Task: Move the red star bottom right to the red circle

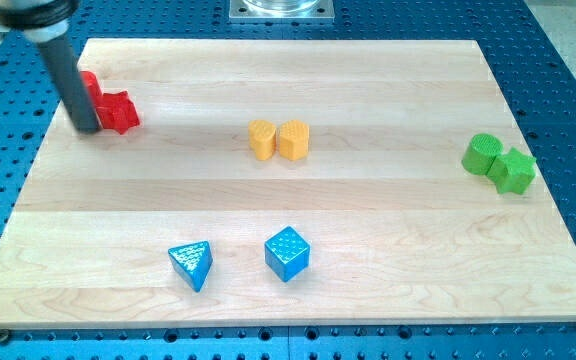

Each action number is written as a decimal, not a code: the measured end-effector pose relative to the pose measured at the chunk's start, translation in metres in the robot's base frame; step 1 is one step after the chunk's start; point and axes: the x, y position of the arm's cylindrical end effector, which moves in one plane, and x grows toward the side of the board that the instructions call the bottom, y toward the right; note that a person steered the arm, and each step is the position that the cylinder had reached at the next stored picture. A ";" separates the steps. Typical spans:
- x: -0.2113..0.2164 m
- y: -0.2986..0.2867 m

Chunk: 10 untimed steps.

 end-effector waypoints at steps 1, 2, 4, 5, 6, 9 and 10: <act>-0.035 0.009; -0.076 0.043; -0.058 0.044; -0.066 0.031; 0.000 0.013; -0.064 0.047; -0.002 0.046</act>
